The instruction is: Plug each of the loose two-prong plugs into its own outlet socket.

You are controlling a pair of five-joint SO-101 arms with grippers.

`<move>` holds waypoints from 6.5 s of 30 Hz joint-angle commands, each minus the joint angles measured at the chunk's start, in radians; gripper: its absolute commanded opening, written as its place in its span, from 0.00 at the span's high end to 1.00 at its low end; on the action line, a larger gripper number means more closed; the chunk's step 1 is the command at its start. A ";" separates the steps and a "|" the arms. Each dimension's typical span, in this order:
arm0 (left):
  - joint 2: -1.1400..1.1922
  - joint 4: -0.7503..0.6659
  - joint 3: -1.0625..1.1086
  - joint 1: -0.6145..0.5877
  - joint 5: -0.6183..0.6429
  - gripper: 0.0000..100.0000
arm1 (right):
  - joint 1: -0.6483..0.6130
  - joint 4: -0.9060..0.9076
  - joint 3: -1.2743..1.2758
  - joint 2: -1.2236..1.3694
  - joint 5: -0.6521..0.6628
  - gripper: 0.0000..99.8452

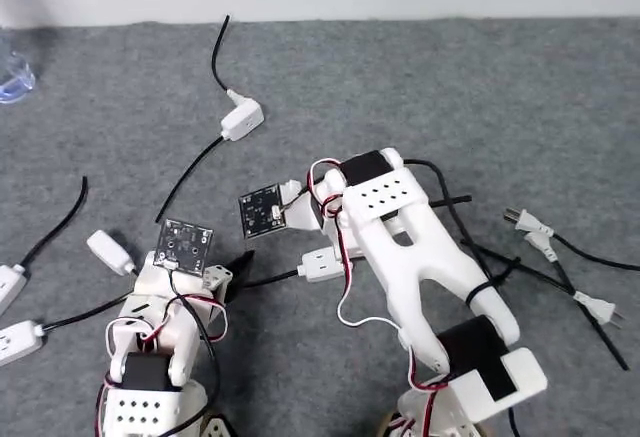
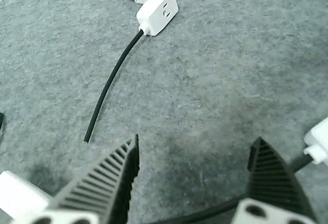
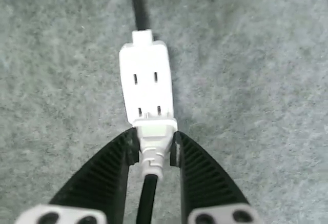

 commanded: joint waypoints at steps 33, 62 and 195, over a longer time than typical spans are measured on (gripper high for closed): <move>-0.005 0.002 -0.010 0.008 -0.009 0.67 | 0.007 -0.024 -0.034 0.070 -0.015 0.99; -0.005 -0.002 -0.010 0.008 -0.009 0.67 | -0.010 -0.114 -0.031 0.246 -0.068 0.99; 0.942 0.358 -1.234 -0.038 -0.523 0.99 | 0.789 -0.699 1.300 -1.376 -0.982 0.62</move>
